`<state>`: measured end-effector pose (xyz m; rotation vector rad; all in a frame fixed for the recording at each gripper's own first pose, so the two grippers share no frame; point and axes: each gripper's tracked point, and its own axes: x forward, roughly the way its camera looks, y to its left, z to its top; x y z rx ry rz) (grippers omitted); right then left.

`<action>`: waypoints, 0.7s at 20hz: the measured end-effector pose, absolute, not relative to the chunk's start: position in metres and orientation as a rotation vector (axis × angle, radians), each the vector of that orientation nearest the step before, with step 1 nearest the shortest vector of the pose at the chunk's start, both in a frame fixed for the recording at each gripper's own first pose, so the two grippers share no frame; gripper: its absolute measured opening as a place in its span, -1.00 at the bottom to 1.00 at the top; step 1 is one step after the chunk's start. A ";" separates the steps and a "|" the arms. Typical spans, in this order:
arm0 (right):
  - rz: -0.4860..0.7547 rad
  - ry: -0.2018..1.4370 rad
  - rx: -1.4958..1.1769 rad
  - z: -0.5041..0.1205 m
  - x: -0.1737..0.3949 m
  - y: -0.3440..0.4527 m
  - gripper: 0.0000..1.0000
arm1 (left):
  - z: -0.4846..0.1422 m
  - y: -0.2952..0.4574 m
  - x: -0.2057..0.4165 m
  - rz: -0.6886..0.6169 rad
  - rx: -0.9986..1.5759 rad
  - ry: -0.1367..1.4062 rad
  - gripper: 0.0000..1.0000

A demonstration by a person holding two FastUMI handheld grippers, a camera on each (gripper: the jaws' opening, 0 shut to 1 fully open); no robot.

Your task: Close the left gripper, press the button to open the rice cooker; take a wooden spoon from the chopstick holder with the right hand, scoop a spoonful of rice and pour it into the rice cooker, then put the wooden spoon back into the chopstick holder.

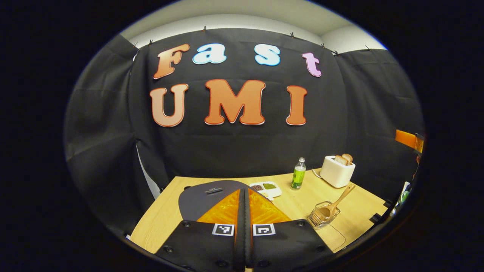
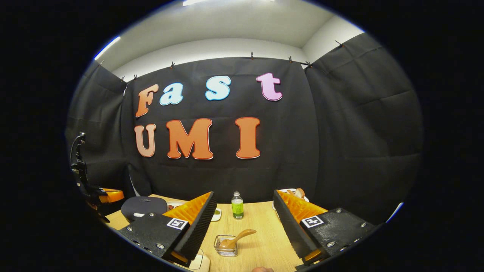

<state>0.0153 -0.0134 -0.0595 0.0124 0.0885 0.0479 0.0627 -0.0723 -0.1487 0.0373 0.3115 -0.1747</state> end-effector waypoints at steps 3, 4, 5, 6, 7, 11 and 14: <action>0.053 0.108 0.025 -0.069 0.019 -0.015 0.87 | -0.186 -0.075 0.074 -0.180 0.035 0.398 -0.96; 0.054 0.114 0.026 -0.071 0.019 -0.015 0.87 | -0.199 -0.074 0.076 -0.177 0.035 0.433 -0.92; 0.054 0.118 0.026 -0.073 0.021 -0.016 0.87 | -0.213 -0.072 0.079 -0.166 0.035 0.478 -0.92; 0.054 0.121 0.028 -0.075 0.021 -0.017 0.87 | -0.226 -0.071 0.079 -0.163 0.030 0.521 -0.92; 0.056 0.121 0.030 -0.077 0.021 -0.018 0.87 | -0.234 -0.072 0.082 -0.164 0.015 0.548 -0.92; 0.057 0.127 0.044 -0.081 0.023 -0.021 0.87 | -0.251 -0.068 0.089 -0.146 0.011 0.597 -0.98; 0.054 0.132 0.062 -0.085 0.023 -0.023 0.87 | -0.249 -0.065 0.089 -0.141 0.006 0.607 -0.91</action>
